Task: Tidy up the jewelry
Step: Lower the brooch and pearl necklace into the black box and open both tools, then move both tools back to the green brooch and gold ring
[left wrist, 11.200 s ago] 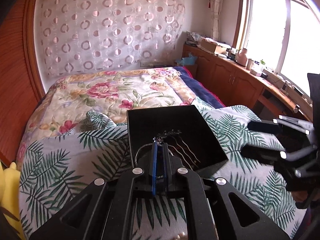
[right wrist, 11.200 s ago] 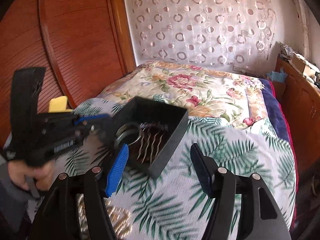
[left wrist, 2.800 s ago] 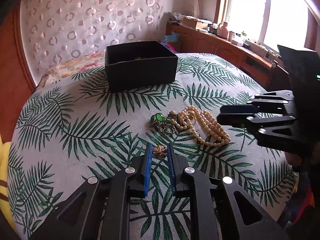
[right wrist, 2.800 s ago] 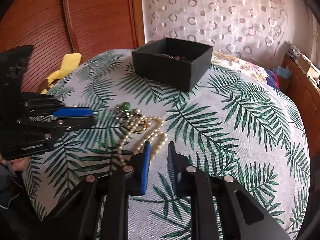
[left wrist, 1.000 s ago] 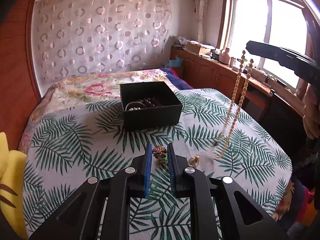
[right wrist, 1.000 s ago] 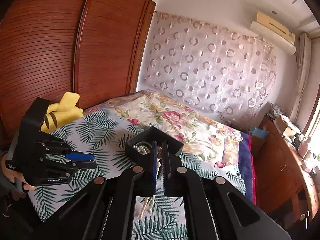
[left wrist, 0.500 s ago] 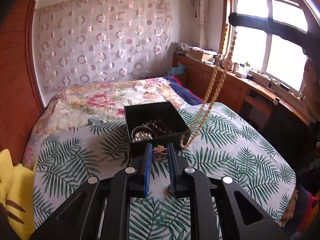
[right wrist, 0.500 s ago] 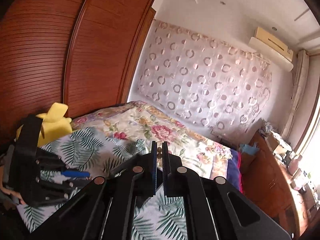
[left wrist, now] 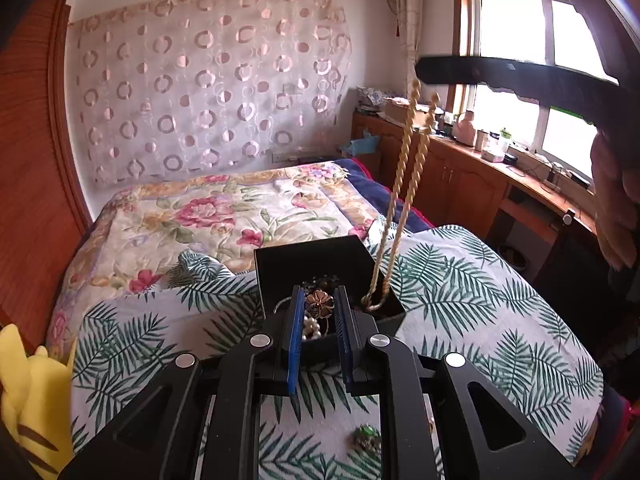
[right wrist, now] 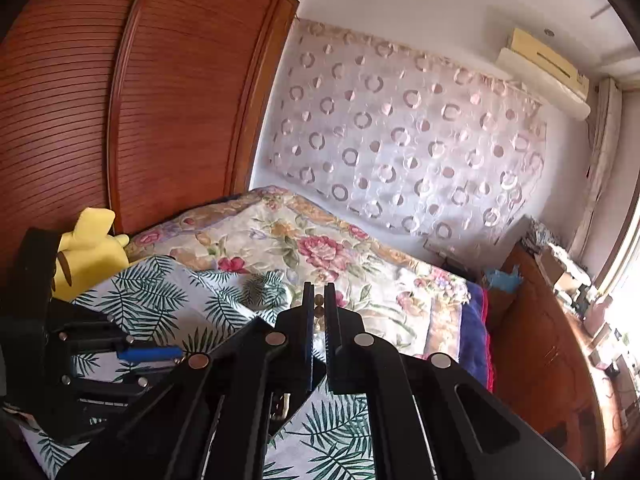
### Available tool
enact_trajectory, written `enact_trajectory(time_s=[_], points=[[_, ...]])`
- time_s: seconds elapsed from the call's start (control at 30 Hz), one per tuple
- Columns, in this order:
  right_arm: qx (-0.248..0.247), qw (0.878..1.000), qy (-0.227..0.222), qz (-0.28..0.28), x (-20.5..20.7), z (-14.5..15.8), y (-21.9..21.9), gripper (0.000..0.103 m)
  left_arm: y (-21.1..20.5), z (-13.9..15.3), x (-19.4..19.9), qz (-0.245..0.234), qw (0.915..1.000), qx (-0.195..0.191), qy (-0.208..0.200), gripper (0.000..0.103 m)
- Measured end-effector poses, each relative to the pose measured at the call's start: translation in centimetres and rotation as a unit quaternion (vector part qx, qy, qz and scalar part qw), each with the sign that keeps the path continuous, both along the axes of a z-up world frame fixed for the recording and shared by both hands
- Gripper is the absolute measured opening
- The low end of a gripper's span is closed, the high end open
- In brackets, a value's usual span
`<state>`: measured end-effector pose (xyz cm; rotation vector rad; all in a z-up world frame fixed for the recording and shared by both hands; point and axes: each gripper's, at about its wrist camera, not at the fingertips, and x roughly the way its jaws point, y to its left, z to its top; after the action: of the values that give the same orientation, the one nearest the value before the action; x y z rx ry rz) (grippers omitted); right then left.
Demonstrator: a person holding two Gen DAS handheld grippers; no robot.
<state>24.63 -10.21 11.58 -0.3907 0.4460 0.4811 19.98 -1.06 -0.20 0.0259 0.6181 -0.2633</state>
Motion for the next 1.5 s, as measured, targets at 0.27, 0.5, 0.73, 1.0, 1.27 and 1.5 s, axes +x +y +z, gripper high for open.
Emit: enact_trajectory(time_s=[0.27, 0.5, 0.73, 1.0, 1.27, 1.5], points=[[0.016, 0.997, 0.076, -0.004, 2.2, -5.3, -0.8, 0.006, -0.1, -1.6, 3.3, 0.0, 0.9996, -0.013, 0.025, 0.014], [0.054, 0.988, 0.141, 0.003, 3.8, -9.3, -1.4, 0.006, -0.2, -2.9, 6.1, 0.003, 0.9988, -0.02, 0.045, 0.014], [0.059, 0.986, 0.157, 0.012, 3.4, -10.6, -0.6, 0.007, -0.2, -3.2, 6.0, 0.007, 0.9986, -0.026, 0.046, 0.032], [0.068, 0.987, 0.147, 0.012, 3.0, -9.8, -1.1, 0.017, 0.7, -2.3, 4.4, 0.011, 0.9994, -0.02, 0.027, 0.059], [0.082, 0.986, 0.141, 0.022, 0.2, -10.4, -2.6, 0.02, 2.3, -2.1, 1.4, 0.038, 0.9992, -0.005, 0.006, 0.089], [0.071, 0.984, 0.156, 0.044, -3.5, -13.1, -2.8, 0.02, 3.5, -3.6, -1.7, 0.058, 0.9982, -0.013, 0.002, 0.095]])
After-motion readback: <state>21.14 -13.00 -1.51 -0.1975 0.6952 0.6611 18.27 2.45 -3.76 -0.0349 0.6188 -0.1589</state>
